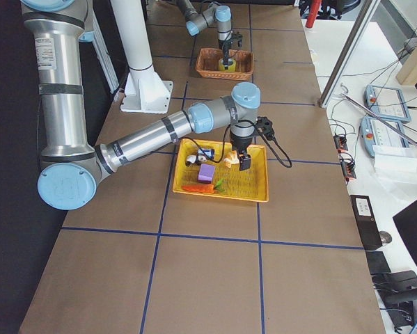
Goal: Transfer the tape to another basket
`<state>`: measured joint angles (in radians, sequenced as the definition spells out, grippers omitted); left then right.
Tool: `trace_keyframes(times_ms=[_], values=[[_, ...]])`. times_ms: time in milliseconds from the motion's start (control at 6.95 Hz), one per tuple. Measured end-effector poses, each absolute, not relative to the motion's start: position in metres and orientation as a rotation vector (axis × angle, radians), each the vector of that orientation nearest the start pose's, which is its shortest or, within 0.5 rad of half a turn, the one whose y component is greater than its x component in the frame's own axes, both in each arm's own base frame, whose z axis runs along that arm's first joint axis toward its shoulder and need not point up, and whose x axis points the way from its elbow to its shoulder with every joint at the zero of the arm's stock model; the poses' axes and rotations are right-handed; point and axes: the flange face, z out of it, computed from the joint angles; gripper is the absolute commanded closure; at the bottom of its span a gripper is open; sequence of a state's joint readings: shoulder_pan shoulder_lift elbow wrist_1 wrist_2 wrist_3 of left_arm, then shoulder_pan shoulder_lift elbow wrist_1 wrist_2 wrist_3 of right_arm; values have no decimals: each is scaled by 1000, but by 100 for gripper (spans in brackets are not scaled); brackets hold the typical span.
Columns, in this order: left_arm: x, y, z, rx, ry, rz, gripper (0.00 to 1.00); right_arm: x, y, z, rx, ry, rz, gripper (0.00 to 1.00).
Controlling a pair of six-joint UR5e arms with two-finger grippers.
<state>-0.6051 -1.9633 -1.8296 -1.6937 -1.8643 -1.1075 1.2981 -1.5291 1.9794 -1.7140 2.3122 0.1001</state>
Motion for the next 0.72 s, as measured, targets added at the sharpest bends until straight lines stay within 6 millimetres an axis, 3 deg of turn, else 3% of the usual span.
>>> trace_keyframes(times_ms=[288,432,719], values=[[382,-461,302,214,733,112,0,-36,-491,482,160,-774,-285,0],[339,-478,313,243,694,174,0,-10,-486,507,164,-768,-303,0],[221,-515,373,242,670,283,0,37,-469,561,156,-768,-326,0]])
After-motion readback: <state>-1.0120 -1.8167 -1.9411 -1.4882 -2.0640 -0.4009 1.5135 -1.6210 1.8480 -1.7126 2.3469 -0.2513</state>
